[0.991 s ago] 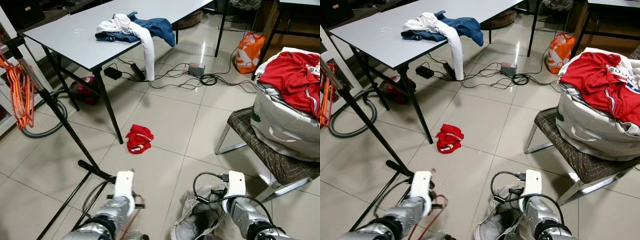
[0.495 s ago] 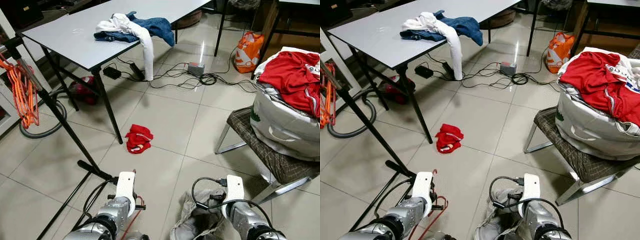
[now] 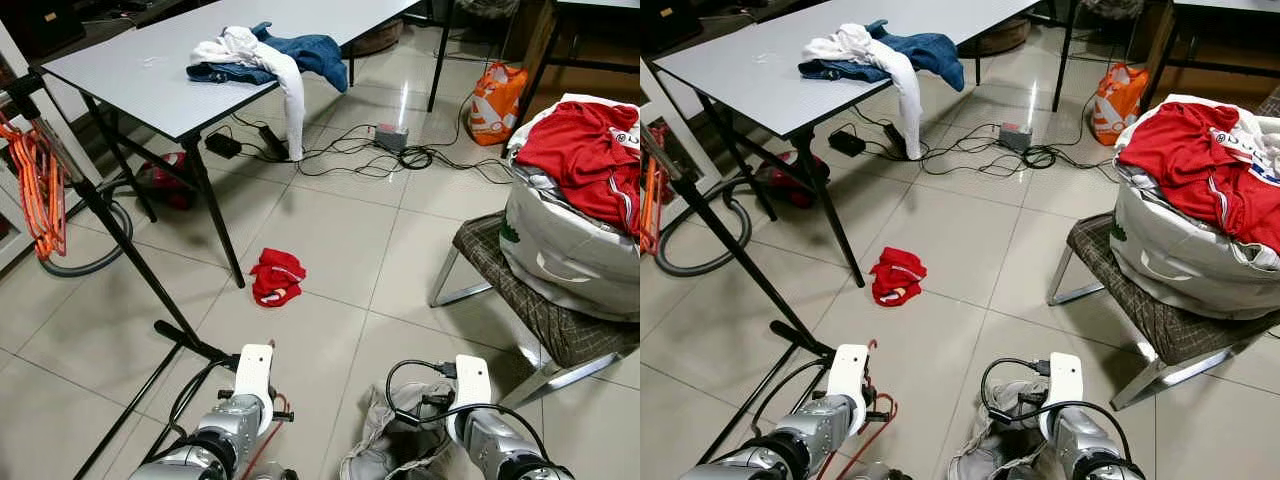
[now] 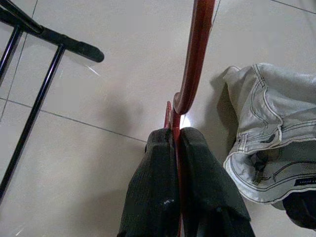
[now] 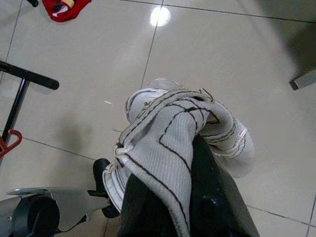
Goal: Hang hanger
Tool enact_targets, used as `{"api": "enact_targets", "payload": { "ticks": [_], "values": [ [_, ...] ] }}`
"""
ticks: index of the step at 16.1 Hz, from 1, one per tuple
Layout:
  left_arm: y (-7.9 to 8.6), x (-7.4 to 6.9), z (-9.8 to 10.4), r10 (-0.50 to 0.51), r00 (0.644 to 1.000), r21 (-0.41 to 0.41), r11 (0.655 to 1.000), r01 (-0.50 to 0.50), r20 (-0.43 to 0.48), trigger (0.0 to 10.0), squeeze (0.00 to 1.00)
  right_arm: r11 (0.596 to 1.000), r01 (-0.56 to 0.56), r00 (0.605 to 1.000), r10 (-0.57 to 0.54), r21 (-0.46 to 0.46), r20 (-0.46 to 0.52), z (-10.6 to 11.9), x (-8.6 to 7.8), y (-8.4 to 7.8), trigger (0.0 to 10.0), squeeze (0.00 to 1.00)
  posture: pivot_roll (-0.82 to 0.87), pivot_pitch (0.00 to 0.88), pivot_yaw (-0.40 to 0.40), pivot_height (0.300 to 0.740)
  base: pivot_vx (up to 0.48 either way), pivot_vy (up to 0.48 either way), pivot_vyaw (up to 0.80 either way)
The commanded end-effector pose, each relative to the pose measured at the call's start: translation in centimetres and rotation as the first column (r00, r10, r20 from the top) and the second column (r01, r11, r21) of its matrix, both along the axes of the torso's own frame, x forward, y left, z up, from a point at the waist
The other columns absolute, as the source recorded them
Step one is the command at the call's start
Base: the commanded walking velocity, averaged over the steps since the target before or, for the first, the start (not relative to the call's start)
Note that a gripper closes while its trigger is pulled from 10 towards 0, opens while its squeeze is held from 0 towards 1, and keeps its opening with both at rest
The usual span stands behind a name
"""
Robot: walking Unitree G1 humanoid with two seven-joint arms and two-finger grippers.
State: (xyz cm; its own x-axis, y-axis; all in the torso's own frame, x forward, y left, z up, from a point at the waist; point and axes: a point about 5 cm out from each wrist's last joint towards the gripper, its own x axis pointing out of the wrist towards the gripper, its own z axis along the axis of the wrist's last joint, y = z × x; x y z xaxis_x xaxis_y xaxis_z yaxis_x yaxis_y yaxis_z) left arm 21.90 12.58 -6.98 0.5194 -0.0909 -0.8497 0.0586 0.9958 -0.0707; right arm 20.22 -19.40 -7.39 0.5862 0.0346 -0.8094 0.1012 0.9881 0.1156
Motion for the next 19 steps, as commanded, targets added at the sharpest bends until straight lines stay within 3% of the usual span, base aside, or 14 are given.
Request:
{"api": "enact_targets", "payload": {
  "ticks": [1, 5, 8, 10, 13, 15, 17, 18, 19],
  "values": [
    [0.2, -0.1, 0.0, 0.003, 1.000, 0.009, 1.000, -0.003, -0.011, 10.0, 0.00, 1.000, -0.006, 1.000, 0.006, -0.002, -0.002, 0.0, 0.0, 0.1, 0.0, 0.00, -0.07, 0.000, 0.067, 0.740, 0.000, 0.000, 0.00],
    [0.2, 0.0, 0.0, 0.023, 1.000, 0.002, 1.000, -0.023, -0.003, 10.0, 0.00, 1.000, -0.005, 1.000, 0.005, -0.004, -0.003, -0.1, -0.1, 0.0, 0.0, 0.00, -0.07, 0.000, 0.066, 0.740, 0.000, 0.000, 0.00],
    [0.2, 0.0, 0.0, 0.067, 0.998, -0.005, 0.998, -0.067, 0.002, 10.0, 0.00, 0.998, 0.055, 0.998, -0.055, 0.021, 0.023, 0.2, 0.0, -0.8, 0.0, 0.00, -0.07, 0.000, 0.063, 0.740, 0.000, 0.000, 0.00],
    [0.2, -0.1, -0.1, 0.069, 0.998, -0.003, 0.998, -0.069, -0.009, 10.0, 0.00, 0.999, 0.039, 0.999, -0.039, -0.016, -0.016, -0.3, -1.1, -1.5, 0.0, 0.00, -0.07, 0.000, 0.064, 0.740, 0.000, 0.000, 0.00],
    [0.2, -0.2, -0.1, 0.065, 0.998, -0.011, 0.998, -0.065, -0.009, 10.0, 0.00, 0.999, 0.029, 0.999, -0.030, -0.014, -0.027, -0.5, -1.4, -1.1, 0.0, 0.00, -0.07, 0.000, 0.063, 0.740, 0.000, 0.000, 0.00],
    [0.0, -0.2, -0.1, 0.131, 0.991, -0.060, 0.990, -0.129, 0.031, 10.0, 0.00, 1.000, -0.005, 1.000, 0.005, 0.007, 0.024, 0.1, -0.2, -0.7, 0.0, 0.00, -0.08, 0.000, 0.062, 0.740, 0.000, 0.000, 0.00],
    [-0.1, 0.1, 0.3, 0.140, 0.981, -0.099, 0.987, -0.128, 0.134, 10.0, 0.00, 0.999, -0.053, 0.989, 0.054, -0.010, 0.140, 2.2, 2.6, -2.4, 0.0, 0.00, -0.08, 0.000, 0.055, 0.740, 0.000, 0.000, 0.00],
    [-0.2, 0.2, 0.3, 0.143, 0.979, -0.106, 0.986, -0.129, 0.147, 10.0, 0.00, 0.998, -0.061, 0.985, 0.063, -0.020, 0.161, 2.7, 3.0, -3.0, 0.0, 0.00, -0.09, 0.000, 0.044, 0.740, 0.000, 0.000, 0.00],
    [1.7, 0.9, 0.8, 0.157, 0.970, -0.079, 0.986, -0.145, 0.187, 10.0, 0.00, 0.994, -0.091, 0.972, 0.102, -0.061, 0.211, 4.3, 4.5, -4.5, 0.0, 0.00, -0.09, 0.000, 0.019, 0.740, 0.000, 0.000, 0.00]
  ]
}}
